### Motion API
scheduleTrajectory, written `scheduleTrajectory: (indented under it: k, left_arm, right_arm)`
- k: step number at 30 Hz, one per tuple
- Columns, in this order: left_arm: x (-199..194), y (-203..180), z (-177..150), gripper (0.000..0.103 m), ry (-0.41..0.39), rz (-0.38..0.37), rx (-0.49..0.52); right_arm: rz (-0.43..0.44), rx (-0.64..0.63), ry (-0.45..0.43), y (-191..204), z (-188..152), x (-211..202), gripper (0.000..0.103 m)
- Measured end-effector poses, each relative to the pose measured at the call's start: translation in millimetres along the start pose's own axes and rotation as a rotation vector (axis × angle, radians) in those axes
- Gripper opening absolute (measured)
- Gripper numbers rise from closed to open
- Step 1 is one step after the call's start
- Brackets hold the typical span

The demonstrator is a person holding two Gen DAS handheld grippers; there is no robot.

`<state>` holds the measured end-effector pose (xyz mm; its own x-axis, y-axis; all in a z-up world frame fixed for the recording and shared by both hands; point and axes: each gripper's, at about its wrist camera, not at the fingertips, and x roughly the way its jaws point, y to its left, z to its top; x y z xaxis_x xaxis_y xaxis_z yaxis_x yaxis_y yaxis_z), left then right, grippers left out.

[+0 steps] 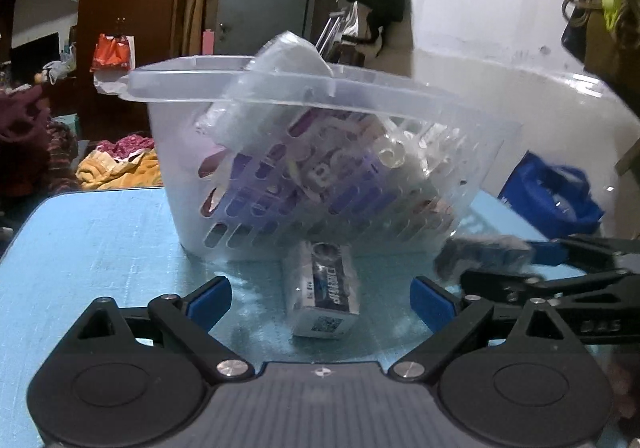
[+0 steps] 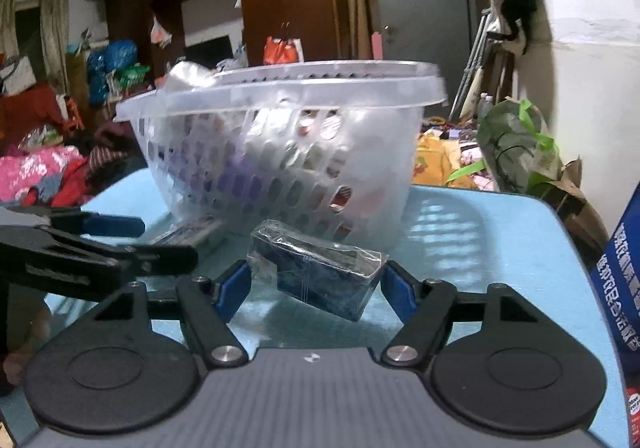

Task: Organize objects
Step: 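Grasp a white battery pack with the left gripper while the right grasps a dark blue wrapped box, then lift both items over the white basket and open both grippers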

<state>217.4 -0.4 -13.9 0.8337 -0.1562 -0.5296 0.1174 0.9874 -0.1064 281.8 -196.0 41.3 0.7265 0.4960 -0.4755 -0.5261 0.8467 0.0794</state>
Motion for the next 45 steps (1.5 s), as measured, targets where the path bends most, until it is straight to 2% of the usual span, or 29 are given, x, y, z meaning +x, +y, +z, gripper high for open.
scheduleTrajectory:
  k: [1, 2, 3, 4, 5, 8, 12, 17, 22, 24, 32, 39, 45]
  left_arm:
    - [2.7, -2.9, 0.5, 0.088, 0.012, 0.011, 0.008]
    - [6.9, -5.9, 0.6, 0.073, 0.032, 0.019, 0.019]
    - [9.3, -6.2, 0.8, 0.063, 0.051, 0.017, 0.023]
    - [10.8, -5.0, 0.6, 0.047, 0.063, 0.013, 0.017]
    - [8.5, -4.0, 0.6, 0.045, 0.052, 0.015, 0.013]
    - [-1.9, 0.9, -1.5, 0.045, 0.008, 0.014, 0.009]
    - [-26.7, 10.3, -9.7, 0.045, -0.101, -0.044, -0.015]
    - [-51.7, 17.1, -22.4, 0.045, -0.224, -0.099, -0.045]
    - [-50.0, 20.8, -20.5, 0.045, -0.222, -0.16, -0.066]
    - [-48.8, 20.7, -20.0, 0.045, -0.22, -0.169, -0.065]
    - [-51.8, 21.7, -22.1, 0.045, -0.231, -0.178, -0.066]
    - [-52.4, 25.3, -23.1, 0.045, -0.236, -0.18, -0.079]
    - [-53.0, 24.8, -23.4, 0.045, -0.239, -0.179, -0.08]
  right_arm:
    - [0.0, 0.004, -0.006, 0.3, 0.5, -0.1, 0.074]
    - [0.003, 0.008, -0.01, -0.8, 0.5, -0.4, 0.074]
    - [0.002, 0.011, -0.016, 0.0, 3.0, 0.7, 0.074]
    - [0.002, 0.009, -0.022, 1.5, 3.3, 1.8, 0.074]
    - [0.004, 0.004, -0.027, 1.6, 3.9, 1.6, 0.074]
    - [-0.004, -0.006, -0.038, 2.5, 3.2, -0.8, 0.074]
    - [-0.001, -0.013, -0.068, 4.5, 2.5, -3.9, 0.074]
    - [0.049, 0.008, -0.095, 0.3, 0.7, -7.4, 0.073]
    - [0.067, -0.021, -0.135, 3.7, 0.2, -13.1, 0.073]
    - [0.043, -0.037, -0.129, 7.1, 0.9, -11.3, 0.073]
    - [0.063, -0.013, -0.14, 2.2, -0.7, -11.5, 0.073]
    - [0.061, -0.074, -0.166, 12.3, -2.9, -15.6, 0.072]
    - [0.078, -0.064, -0.185, 10.4, -3.4, -17.7, 0.072]
